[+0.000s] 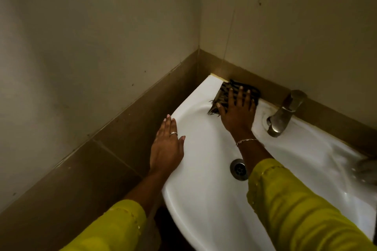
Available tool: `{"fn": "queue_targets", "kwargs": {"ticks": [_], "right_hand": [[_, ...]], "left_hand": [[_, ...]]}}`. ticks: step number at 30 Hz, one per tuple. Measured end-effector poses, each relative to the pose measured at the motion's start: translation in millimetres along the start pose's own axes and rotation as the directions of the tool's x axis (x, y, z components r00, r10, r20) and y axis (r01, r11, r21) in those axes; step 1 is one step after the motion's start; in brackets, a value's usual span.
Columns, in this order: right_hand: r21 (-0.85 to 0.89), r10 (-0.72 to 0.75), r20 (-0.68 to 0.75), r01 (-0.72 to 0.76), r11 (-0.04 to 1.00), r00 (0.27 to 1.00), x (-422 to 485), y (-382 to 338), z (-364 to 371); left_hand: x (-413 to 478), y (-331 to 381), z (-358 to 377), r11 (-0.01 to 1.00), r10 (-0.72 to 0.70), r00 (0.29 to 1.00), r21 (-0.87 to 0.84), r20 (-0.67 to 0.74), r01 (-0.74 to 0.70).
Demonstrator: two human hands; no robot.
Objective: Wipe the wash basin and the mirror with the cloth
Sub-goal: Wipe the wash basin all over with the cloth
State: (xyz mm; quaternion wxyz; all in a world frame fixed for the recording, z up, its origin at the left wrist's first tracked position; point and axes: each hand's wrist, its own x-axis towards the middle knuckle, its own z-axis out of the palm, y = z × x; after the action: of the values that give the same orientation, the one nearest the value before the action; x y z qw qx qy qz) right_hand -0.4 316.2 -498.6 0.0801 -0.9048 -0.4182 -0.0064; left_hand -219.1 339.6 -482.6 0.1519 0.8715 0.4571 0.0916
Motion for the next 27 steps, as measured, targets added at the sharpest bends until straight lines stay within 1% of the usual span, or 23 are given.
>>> {"fn": "queue_targets", "kwargs": {"ticks": [4, 6, 9, 10, 12, 15, 18, 20, 22, 24, 27], "right_hand": [[0.031, -0.089, -0.019, 0.089, 0.996, 0.996, 18, -24, 0], [0.044, -0.107, -0.019, 0.108, 0.993, 0.994, 25, -38, 1], [0.064, -0.123, 0.022, 0.121, 0.991, 0.992, 32, -59, 0], [0.072, -0.153, 0.032, 0.15, 0.986, 0.988, 31, -66, 0], [0.108, -0.26, 0.028, 0.256, 0.961, 0.965, 20, -82, 4], [0.176, -0.428, -0.021, 0.425, 0.888, 0.903, -1, -96, 9], [0.161, -0.49, 0.001, 0.483, 0.86, 0.872, -3, -91, 7], [0.165, -0.475, 0.002, 0.468, 0.868, 0.88, 1, -82, 5], [0.147, -0.406, -0.01, 0.403, 0.903, 0.914, 3, -68, 3], [0.089, -0.324, -0.005, 0.324, 0.942, 0.946, 2, -48, 4], [-0.016, -0.219, 0.02, 0.219, 0.976, 0.976, -7, -14, 3]], "left_hand": [[1, -1, 2, 1.0, -0.004, 1.0, 0.008, 0.019, 0.003], [2, -3, 3, 1.0, -0.007, 1.0, 0.013, 0.03, 0.006], [1, -3, 6, 1.0, -0.011, 0.999, 0.012, 0.031, 0.011], [2, -3, 7, 1.0, -0.013, 1.0, 0.01, 0.026, 0.013], [2, -4, 8, 1.0, -0.009, 1.0, 0.011, 0.006, 0.009], [3, -2, 8, 0.997, -0.003, 1.0, 0.075, 0.007, 0.003], [2, 0, 7, 0.997, -0.012, 1.0, 0.082, 0.024, 0.01], [2, -1, 7, 0.996, -0.013, 1.0, 0.084, 0.026, 0.011], [1, -2, 7, 0.997, -0.008, 1.0, 0.079, 0.022, 0.006], [1, -2, 7, 0.997, -0.005, 1.0, 0.079, 0.018, 0.003], [0, -2, 6, 0.997, -0.003, 1.0, 0.072, 0.017, 0.002]]}}
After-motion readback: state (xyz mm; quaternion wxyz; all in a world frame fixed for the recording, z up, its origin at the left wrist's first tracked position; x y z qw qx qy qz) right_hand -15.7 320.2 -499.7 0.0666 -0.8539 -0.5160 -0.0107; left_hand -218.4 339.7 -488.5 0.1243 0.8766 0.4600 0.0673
